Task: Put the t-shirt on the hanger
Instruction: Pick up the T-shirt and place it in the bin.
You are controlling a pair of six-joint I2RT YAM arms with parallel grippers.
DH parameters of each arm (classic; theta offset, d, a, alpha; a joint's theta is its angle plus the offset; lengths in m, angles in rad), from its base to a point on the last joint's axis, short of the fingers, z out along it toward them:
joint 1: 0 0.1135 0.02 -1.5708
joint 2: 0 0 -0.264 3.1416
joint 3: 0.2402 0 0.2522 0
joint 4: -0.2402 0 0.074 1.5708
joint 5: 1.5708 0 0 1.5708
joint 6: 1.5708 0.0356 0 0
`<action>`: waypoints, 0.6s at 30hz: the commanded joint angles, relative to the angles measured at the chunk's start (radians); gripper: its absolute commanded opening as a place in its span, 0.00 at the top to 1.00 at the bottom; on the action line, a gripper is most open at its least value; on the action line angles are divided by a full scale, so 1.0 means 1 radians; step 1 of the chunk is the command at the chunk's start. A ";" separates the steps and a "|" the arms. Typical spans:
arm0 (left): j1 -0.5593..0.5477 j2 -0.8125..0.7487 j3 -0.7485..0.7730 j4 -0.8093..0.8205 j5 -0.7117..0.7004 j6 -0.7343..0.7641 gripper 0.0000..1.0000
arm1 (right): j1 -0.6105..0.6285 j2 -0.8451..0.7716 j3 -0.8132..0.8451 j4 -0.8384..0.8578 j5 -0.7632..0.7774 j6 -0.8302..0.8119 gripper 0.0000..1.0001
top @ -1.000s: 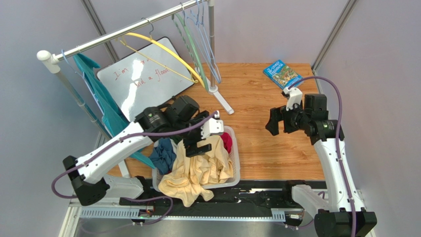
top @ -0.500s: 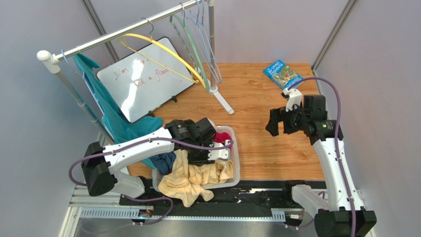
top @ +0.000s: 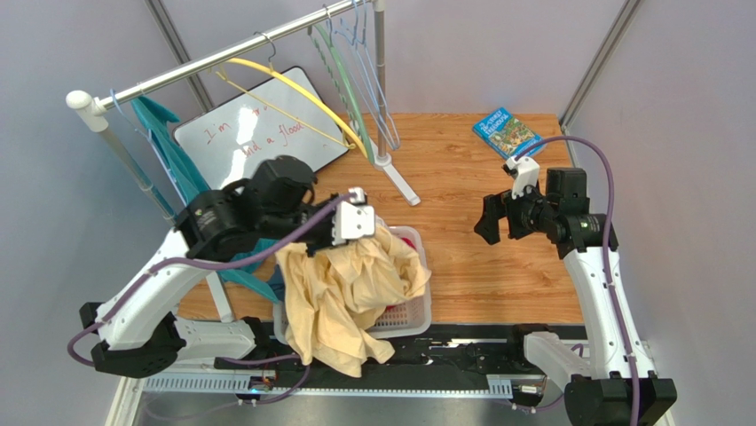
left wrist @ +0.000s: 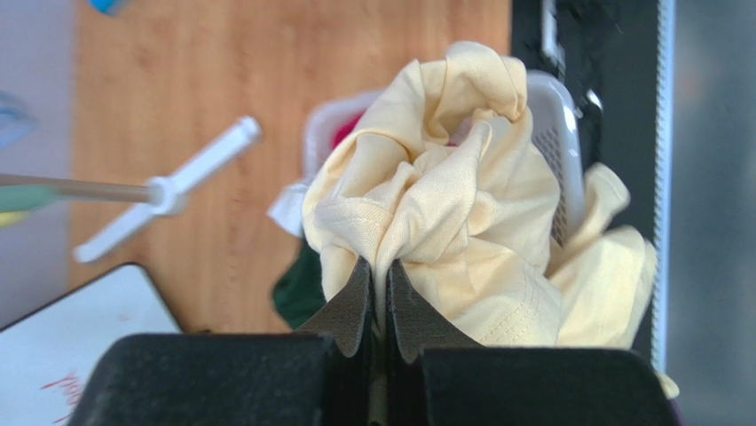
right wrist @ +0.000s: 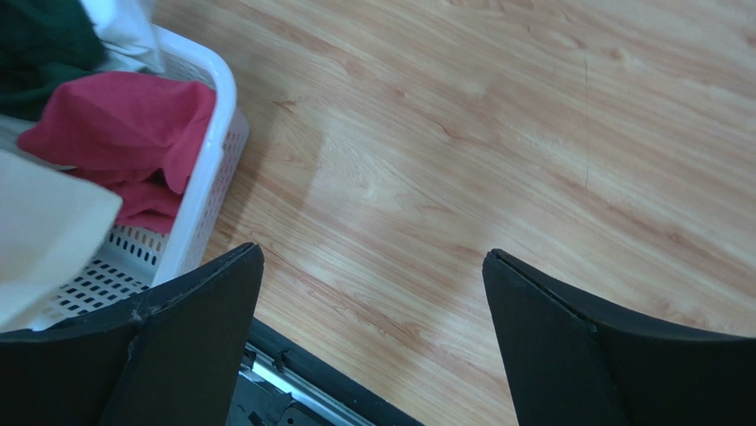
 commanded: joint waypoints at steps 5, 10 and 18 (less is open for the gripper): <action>0.052 0.030 0.362 0.183 -0.065 -0.107 1.00 | 0.004 -0.113 0.084 0.155 -0.340 0.004 0.00; 0.052 0.019 0.388 0.318 -0.119 -0.170 1.00 | 0.021 -0.182 0.041 0.370 -0.455 0.205 0.00; 0.052 0.044 0.415 0.376 0.010 -0.211 1.00 | 0.215 -0.160 0.089 0.514 -0.359 0.379 0.00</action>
